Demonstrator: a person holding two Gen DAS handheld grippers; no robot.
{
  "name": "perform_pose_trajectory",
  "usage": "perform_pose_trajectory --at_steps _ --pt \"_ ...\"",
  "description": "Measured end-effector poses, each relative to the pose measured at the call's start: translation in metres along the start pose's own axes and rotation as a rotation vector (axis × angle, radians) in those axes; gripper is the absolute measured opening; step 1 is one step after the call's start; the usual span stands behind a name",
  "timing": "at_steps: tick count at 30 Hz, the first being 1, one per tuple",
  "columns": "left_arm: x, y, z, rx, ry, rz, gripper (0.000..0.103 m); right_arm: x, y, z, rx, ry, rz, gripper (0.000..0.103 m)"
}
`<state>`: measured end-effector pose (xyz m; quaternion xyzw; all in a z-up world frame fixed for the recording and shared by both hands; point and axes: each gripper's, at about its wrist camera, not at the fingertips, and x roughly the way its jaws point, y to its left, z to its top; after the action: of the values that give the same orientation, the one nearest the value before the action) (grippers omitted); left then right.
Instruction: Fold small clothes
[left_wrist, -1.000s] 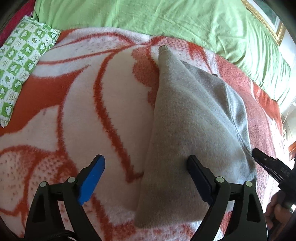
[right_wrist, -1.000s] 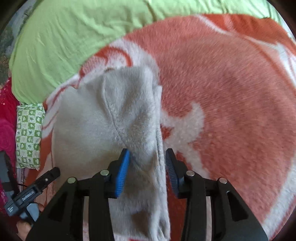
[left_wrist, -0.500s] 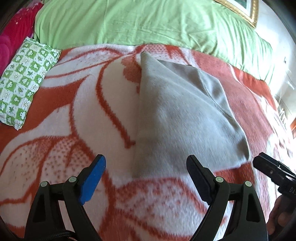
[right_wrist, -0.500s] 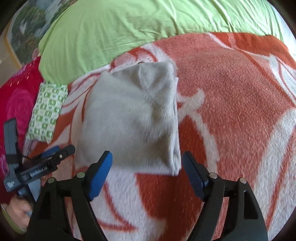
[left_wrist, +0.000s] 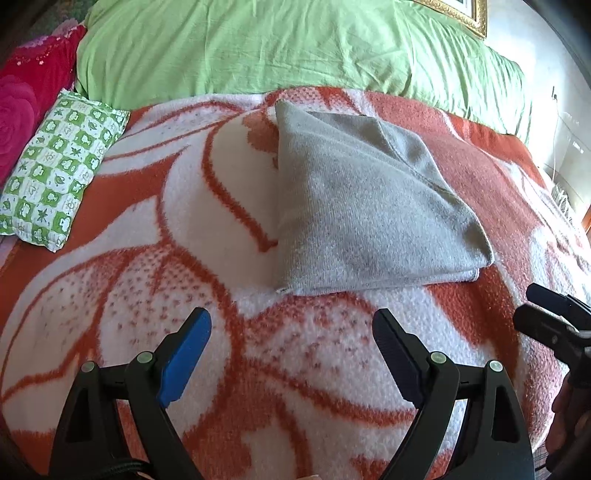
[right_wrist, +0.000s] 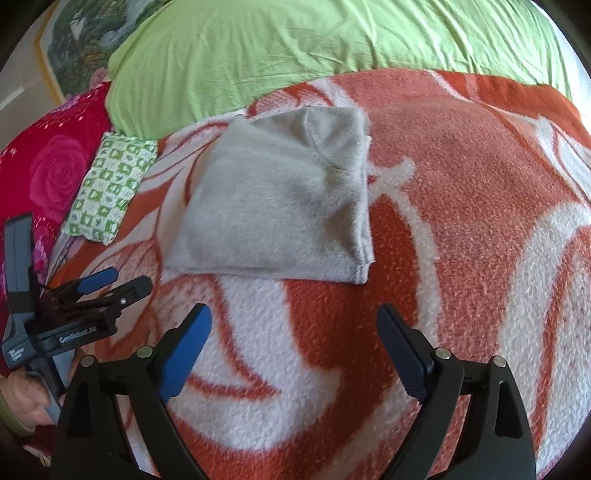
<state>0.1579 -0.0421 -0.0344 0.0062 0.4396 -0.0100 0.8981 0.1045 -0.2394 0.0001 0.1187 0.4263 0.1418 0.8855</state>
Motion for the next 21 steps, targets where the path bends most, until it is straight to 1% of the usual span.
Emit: perform_pose_trajectory --at_steps 2,5,10,16,21 --pt "-0.004 0.0 -0.001 0.001 -0.01 0.0 0.09 -0.002 0.007 -0.001 -0.021 -0.006 -0.014 0.097" --pt "-0.007 0.001 -0.002 0.01 -0.015 0.01 0.09 -0.003 0.014 -0.003 -0.045 -0.017 -0.03 0.099" --pt "-0.011 0.003 -0.003 0.018 -0.022 0.011 0.091 -0.003 0.017 -0.005 -0.061 -0.009 -0.05 0.1" --pt "-0.015 0.002 -0.001 0.021 -0.047 0.008 0.092 -0.008 0.018 -0.005 -0.075 -0.037 -0.078 0.101" --pt "-0.013 0.0 0.0 0.038 -0.057 0.012 0.093 -0.005 0.019 -0.003 -0.085 -0.03 -0.092 0.102"
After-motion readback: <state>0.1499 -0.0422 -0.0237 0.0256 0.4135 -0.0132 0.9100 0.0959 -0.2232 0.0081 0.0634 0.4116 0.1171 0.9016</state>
